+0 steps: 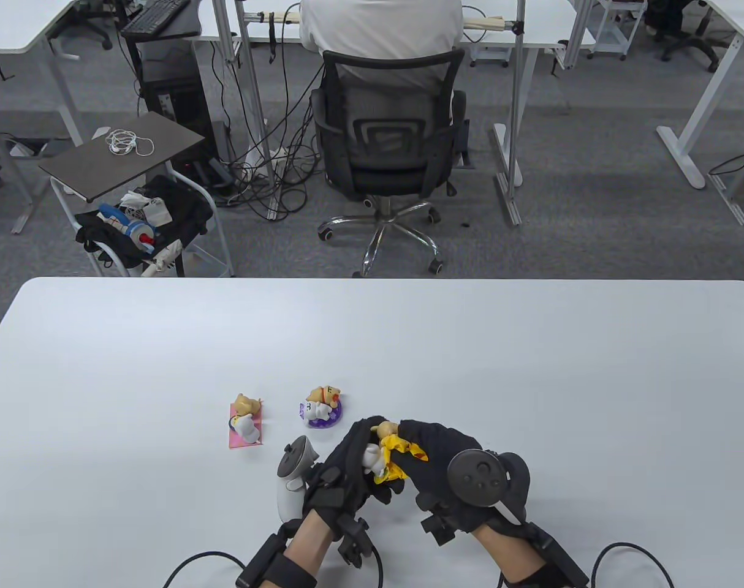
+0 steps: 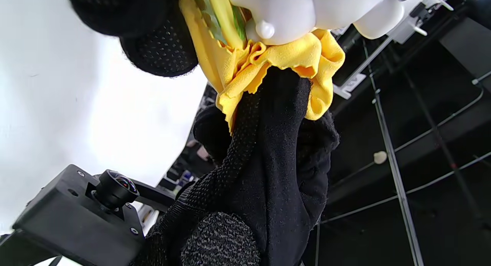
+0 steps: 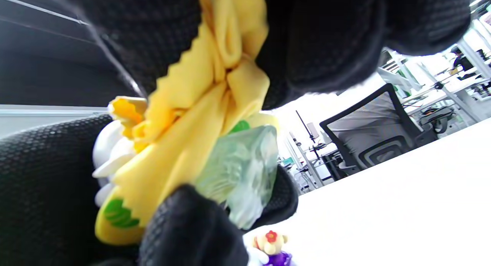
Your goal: Dust the small ornaments
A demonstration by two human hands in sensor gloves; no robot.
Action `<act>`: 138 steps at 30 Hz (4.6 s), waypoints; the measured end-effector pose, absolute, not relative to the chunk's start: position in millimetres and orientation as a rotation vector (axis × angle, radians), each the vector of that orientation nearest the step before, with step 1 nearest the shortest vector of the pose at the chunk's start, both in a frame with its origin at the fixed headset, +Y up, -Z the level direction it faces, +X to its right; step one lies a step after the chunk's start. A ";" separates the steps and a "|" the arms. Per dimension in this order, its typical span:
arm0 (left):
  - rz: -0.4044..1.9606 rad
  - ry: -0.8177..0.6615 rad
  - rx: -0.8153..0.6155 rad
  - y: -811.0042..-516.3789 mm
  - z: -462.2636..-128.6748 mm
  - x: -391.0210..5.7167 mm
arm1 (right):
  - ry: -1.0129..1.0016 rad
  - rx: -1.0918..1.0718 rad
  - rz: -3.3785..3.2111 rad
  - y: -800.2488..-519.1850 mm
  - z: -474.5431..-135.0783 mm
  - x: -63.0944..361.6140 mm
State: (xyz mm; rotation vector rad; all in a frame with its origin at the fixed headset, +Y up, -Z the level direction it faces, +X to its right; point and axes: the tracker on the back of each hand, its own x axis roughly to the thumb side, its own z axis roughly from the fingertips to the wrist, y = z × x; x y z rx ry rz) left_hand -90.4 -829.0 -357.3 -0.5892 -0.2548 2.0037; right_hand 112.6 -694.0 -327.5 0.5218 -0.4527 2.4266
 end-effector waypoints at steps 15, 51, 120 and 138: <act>1.928 -0.216 -0.532 -820.5 -355.3 -96.3 | -0.368 0.386 2.432 -700.5 -341.1 125.9; 1.980 -0.281 -0.580 -810.5 -351.1 -88.7 | -0.452 0.698 2.431 -698.3 -316.1 93.1; 1.810 -0.408 -0.339 -783.6 -353.3 -99.7 | -0.232 0.748 2.131 -679.6 -337.2 129.6; 2.057 -0.456 -0.347 -787.8 -353.9 -100.1 | -0.372 0.524 2.231 -688.6 -340.1 135.5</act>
